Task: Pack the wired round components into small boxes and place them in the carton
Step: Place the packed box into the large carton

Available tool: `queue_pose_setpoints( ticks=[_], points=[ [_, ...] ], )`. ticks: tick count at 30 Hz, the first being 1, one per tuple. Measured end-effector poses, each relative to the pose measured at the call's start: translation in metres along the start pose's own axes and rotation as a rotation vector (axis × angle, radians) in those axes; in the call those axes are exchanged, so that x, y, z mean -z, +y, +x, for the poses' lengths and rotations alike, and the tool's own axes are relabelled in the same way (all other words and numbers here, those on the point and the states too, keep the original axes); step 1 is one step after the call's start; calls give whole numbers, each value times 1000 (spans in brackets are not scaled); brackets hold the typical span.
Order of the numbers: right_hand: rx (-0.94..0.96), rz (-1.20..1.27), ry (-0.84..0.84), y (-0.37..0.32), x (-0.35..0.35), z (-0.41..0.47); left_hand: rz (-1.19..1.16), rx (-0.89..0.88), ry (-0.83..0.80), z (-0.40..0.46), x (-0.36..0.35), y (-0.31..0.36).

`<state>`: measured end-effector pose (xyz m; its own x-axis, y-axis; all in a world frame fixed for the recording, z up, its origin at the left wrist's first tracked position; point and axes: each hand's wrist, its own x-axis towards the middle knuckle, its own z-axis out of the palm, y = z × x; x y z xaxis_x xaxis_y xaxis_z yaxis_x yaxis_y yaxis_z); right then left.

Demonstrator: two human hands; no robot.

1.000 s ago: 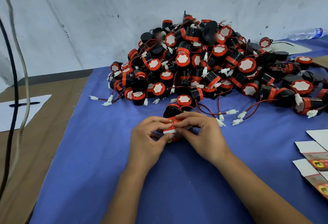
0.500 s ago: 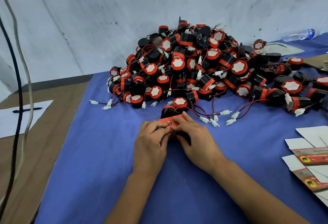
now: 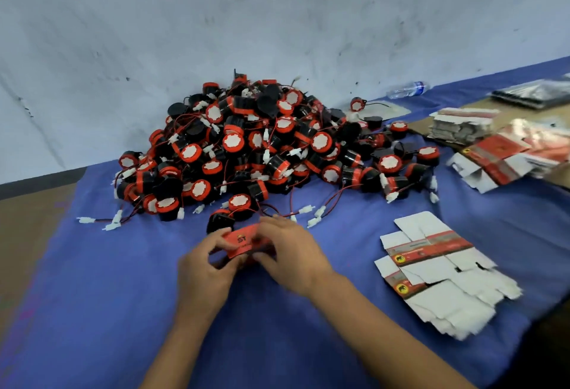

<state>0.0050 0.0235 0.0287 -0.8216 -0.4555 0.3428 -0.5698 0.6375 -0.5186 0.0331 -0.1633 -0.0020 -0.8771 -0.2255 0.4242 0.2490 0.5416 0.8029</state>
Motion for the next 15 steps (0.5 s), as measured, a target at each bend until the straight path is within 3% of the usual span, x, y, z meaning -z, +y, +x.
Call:
queue_pose_setpoints(
  ticks=[4, 9, 12, 15],
  points=[
    [-60, -12, 48, 7, 122, -35, -442, 0, -74, -3, -58, 89],
    [-356, -105, 352, 7, 291, -146, -788, -193, -341, -33, -170, 242],
    [-617, -245, 435, 18, 353, -211, -590, -379, -589, -53, -233, 315],
    [-952, -375, 375, 53, 376, -249, -78, -635, -864, -63, -283, 351]
  ],
)
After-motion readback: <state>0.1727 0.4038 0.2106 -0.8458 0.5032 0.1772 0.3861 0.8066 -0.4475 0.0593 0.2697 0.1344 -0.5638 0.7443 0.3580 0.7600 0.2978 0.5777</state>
